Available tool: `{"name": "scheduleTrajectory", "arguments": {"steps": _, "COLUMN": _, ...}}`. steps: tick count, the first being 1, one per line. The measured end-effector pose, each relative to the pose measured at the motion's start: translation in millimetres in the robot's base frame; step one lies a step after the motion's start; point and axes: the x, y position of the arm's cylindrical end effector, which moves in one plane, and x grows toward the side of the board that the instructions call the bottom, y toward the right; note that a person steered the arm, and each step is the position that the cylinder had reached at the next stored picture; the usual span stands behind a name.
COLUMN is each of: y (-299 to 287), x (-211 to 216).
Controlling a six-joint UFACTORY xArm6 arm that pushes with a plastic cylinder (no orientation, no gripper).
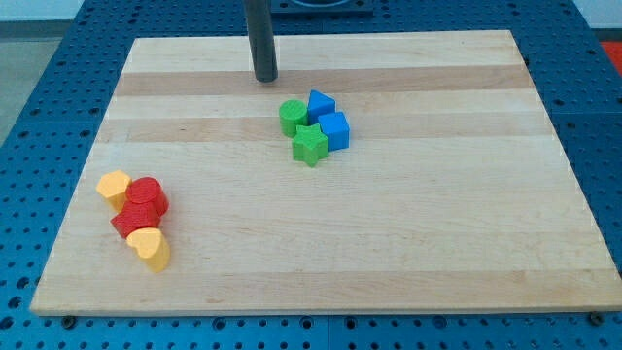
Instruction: Keep your hand to the left of the green circle
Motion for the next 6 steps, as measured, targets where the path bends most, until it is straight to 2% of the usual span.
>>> {"name": "scheduleTrajectory", "arguments": {"steps": 2, "y": -24.7, "x": 11.4}}
{"name": "scheduleTrajectory", "arguments": {"steps": 3, "y": -32.7, "x": 69.4}}
{"name": "scheduleTrajectory", "arguments": {"steps": 4, "y": -32.8, "x": 85.0}}
{"name": "scheduleTrajectory", "arguments": {"steps": 6, "y": -13.0, "x": 90.4}}
